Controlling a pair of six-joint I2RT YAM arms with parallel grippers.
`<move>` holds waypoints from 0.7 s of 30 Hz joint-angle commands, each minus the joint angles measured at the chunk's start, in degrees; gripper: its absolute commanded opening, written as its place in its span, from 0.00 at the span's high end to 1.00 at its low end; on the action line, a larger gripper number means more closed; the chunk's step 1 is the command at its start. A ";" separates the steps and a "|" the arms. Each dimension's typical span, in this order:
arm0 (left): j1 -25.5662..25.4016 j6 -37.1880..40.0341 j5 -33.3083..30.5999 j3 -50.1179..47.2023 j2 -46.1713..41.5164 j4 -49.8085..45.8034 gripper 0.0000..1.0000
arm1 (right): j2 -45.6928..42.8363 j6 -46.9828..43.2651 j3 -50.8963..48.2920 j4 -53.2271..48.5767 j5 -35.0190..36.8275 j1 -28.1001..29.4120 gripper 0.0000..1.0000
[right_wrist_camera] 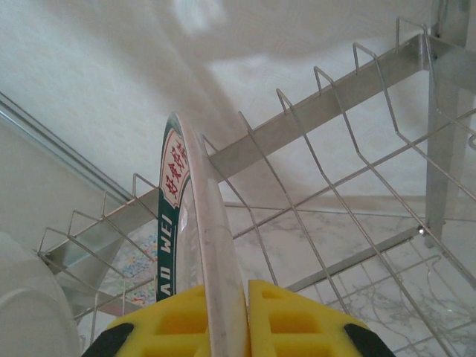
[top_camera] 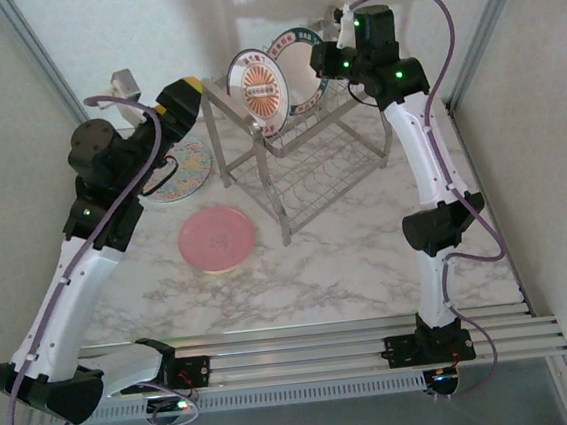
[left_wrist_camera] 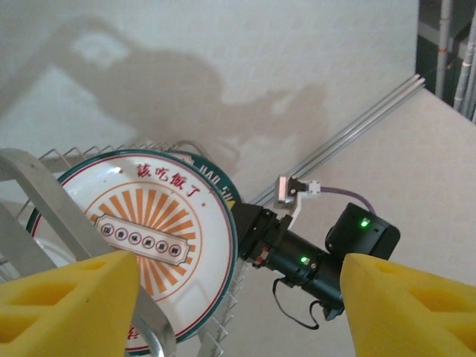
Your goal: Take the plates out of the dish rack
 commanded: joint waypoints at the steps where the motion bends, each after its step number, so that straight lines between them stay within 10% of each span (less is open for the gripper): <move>1: -0.56 0.18 -1.81 -0.66 -2.61 3.77 0.29 | -4.89 -1.42 2.20 3.88 3.02 0.77 1.00; 21: -6.26 1.24 1.95 9.22 6.74 8.04 0.28 | -21.38 -3.27 -8.04 11.39 10.92 -1.03 1.00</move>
